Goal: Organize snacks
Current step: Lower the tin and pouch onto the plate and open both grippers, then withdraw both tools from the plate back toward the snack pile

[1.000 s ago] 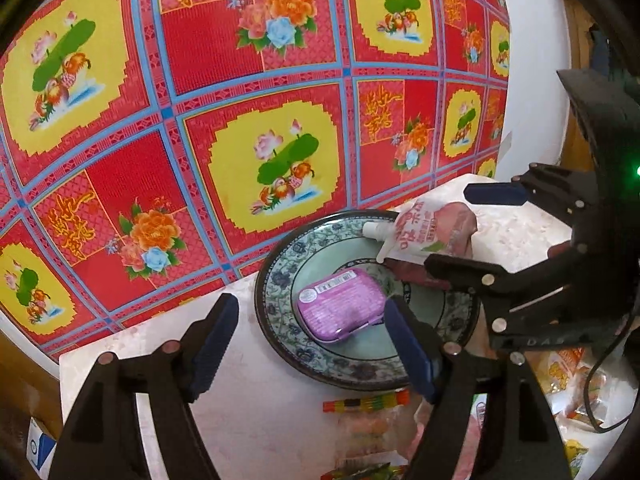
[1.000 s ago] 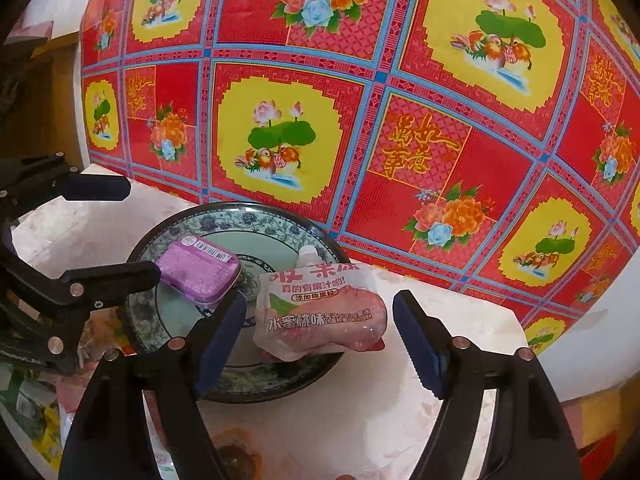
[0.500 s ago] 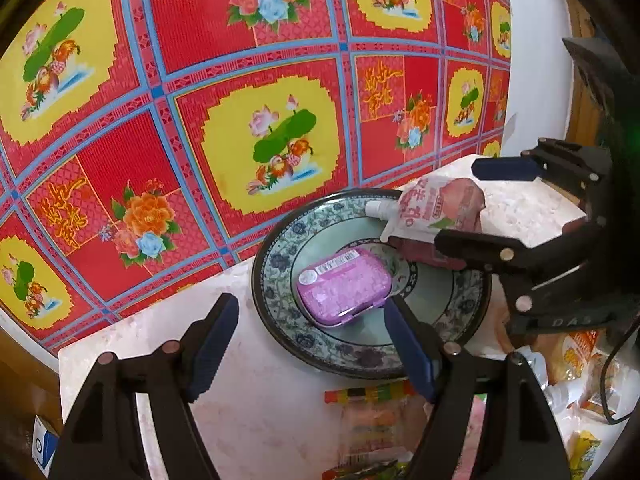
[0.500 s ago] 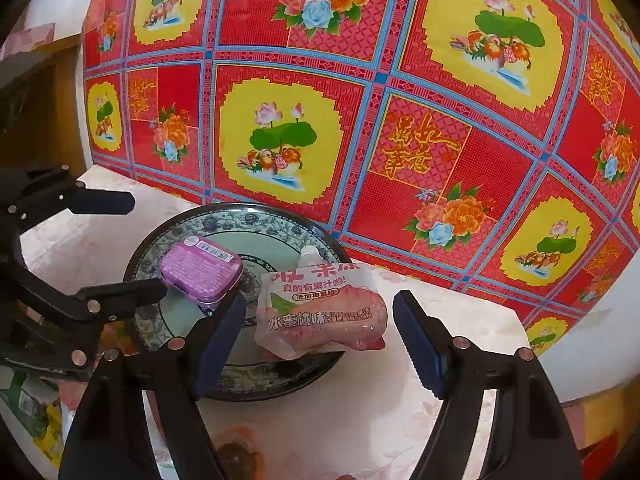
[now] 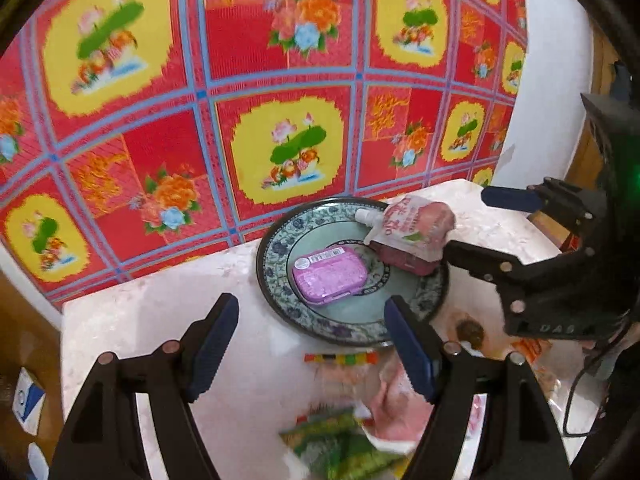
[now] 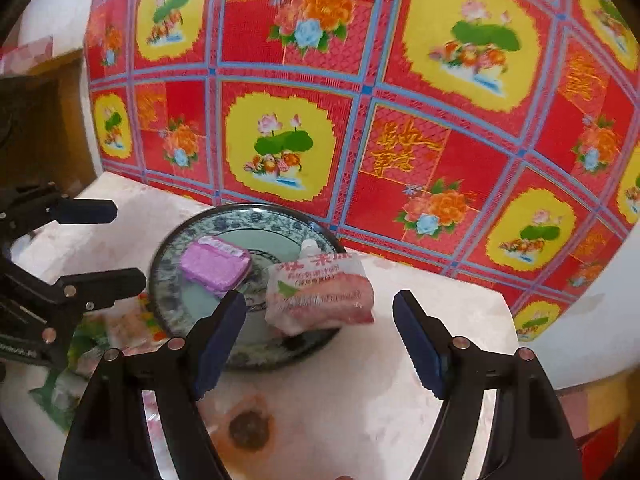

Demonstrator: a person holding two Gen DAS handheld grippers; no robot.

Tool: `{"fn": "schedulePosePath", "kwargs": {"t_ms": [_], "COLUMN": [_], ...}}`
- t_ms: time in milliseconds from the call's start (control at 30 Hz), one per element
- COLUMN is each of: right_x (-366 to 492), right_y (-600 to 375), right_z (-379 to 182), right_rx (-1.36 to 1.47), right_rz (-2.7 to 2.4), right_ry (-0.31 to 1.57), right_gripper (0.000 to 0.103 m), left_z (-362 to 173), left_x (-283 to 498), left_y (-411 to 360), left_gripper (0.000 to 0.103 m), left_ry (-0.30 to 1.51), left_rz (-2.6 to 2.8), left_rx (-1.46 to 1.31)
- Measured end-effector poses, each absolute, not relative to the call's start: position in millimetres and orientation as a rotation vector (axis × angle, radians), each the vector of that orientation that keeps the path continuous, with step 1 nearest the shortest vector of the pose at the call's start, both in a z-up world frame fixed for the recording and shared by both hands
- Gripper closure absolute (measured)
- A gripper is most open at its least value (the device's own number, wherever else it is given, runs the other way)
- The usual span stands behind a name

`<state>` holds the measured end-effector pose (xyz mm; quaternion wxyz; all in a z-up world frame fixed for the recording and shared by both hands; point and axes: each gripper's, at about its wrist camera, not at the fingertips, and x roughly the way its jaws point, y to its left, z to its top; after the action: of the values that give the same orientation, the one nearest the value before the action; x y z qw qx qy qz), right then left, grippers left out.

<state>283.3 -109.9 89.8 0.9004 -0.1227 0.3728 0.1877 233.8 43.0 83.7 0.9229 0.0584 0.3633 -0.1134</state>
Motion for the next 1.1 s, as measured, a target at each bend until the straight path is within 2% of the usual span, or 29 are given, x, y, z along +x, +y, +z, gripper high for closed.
{"fn": "schedulePosePath", "kwargs": {"t_ms": [267,467,1100], "right_x": [245,213,149], "right_y": [-134,-142,-175], "right_z": [121,130,89], "right_rx": [-0.217,-0.187,-0.047], "right_rz": [0.373,0.389,0.356], "right_ry": [0.763,0.764,0.791], "right_gripper": [0.025,0.025,0.025], "left_z": [107,95,64], "left_x": [176,134,49], "left_y": [30,20,2], "left_gripper": [0.024,0.024,0.024], "left_ry": [0.692,0.718,0.651], "left_rz": [-0.228,-0.217,-0.076], "left_rx": [0.142,0.145,0.111]}}
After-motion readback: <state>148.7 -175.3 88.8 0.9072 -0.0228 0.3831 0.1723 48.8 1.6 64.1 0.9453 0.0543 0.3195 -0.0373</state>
